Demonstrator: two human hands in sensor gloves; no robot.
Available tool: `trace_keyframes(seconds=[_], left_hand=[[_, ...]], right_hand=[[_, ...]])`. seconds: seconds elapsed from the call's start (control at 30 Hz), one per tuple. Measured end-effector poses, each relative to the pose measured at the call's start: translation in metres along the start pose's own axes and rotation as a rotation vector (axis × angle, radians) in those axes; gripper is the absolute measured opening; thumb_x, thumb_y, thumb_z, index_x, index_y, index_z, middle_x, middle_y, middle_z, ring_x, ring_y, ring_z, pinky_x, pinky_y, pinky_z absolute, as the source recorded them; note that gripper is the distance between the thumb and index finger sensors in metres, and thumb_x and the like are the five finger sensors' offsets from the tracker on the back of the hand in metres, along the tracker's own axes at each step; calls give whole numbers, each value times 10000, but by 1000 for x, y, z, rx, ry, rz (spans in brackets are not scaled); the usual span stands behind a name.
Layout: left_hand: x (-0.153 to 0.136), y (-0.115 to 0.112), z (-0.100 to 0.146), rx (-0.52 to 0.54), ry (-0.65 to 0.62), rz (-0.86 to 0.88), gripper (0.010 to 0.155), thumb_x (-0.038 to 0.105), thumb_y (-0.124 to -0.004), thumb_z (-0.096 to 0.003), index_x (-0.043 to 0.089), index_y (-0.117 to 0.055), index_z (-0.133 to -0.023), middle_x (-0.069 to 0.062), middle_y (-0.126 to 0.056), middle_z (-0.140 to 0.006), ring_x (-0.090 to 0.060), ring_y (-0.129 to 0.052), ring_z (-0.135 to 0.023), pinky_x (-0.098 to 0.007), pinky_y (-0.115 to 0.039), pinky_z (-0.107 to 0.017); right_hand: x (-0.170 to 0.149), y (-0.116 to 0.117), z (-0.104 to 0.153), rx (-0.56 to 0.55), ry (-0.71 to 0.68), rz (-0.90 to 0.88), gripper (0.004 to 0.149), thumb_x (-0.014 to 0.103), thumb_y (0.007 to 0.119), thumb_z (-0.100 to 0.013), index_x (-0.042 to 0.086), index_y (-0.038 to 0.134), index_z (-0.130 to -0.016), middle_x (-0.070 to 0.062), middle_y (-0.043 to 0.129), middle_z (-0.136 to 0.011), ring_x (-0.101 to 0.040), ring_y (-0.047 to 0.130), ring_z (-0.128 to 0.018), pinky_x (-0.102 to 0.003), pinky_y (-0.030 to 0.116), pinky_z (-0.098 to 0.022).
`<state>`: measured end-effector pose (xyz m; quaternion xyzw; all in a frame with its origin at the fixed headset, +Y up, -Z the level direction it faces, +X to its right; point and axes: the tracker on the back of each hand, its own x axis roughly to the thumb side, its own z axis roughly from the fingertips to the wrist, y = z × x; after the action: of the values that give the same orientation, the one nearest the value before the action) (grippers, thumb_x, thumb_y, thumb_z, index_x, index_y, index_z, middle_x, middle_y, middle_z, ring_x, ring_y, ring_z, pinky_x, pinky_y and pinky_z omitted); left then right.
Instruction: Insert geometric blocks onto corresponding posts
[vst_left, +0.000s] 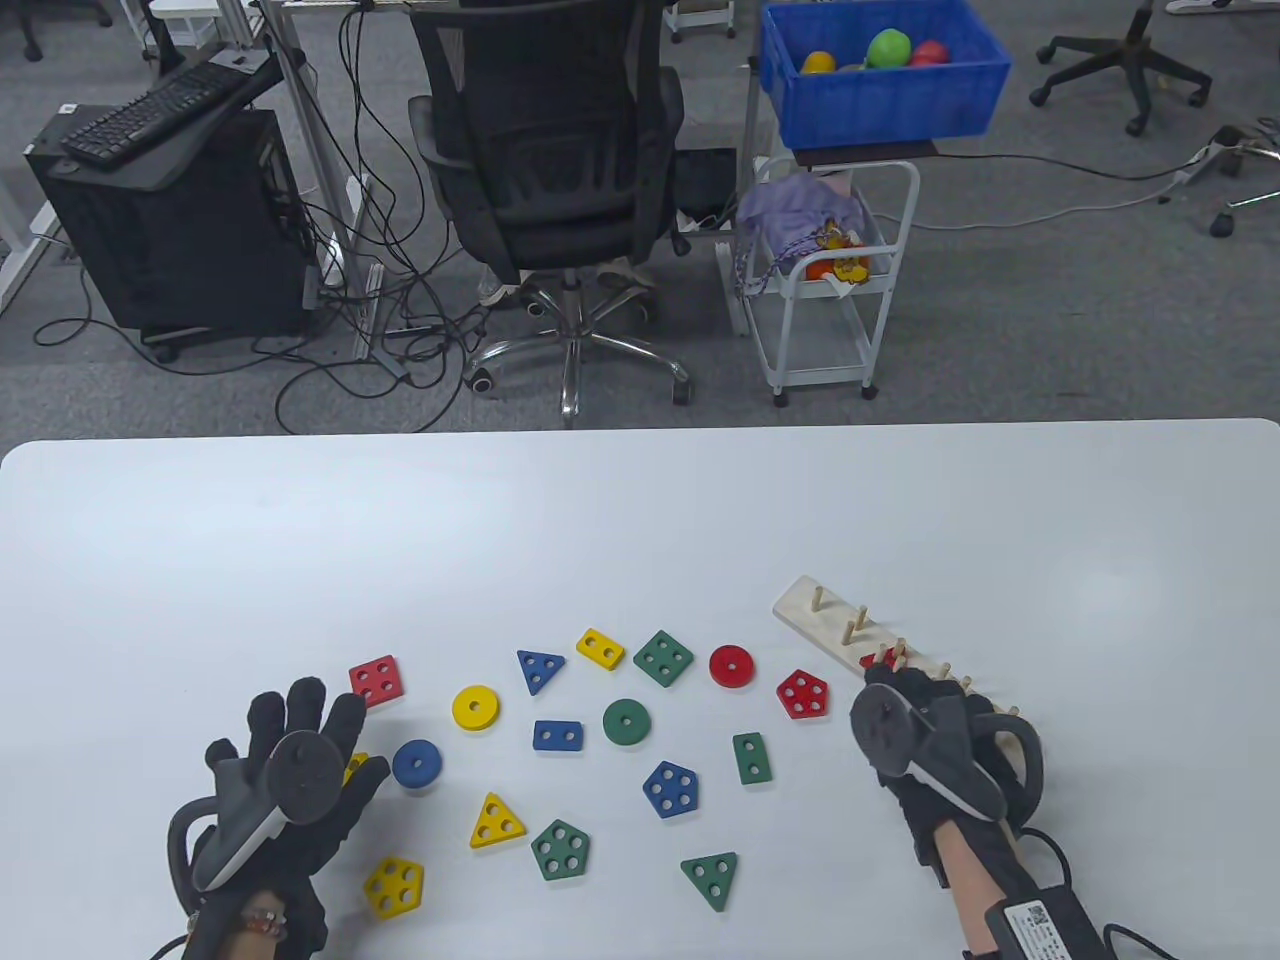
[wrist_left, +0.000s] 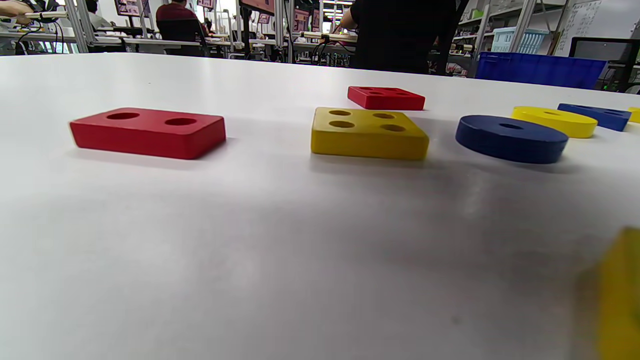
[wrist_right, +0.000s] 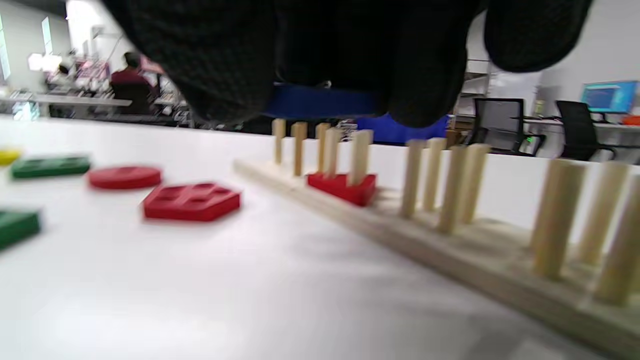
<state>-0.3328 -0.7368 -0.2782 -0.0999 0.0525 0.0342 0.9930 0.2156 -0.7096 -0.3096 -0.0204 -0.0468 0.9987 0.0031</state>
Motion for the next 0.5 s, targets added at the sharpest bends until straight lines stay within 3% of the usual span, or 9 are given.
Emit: trace_keyframes(seconds=[0.27,0.5], left_hand=[[-2,0,0,3,10,1,741,722,-460,-459,470,-287,-1135,87,-83,-1253,-308,-105,-1179,-687,-178,-788],[-2,0,0,-3,12,-7,740,721,-460,-459,469,-292,-1134,87,-84,-1253,-307,-107,-1179,-686,-180,-789]], right_hand=[[-46,10,-9,-30,200,60,586,342,869,-414,182,686,-947,-157,760,-983,-424,807,-833,-679,641,-596],[-51,14,-12,-42,213,14,580,348,862,-415,187,689,-944,-149,764,-979,-418,807,-838,-688,628,-605]])
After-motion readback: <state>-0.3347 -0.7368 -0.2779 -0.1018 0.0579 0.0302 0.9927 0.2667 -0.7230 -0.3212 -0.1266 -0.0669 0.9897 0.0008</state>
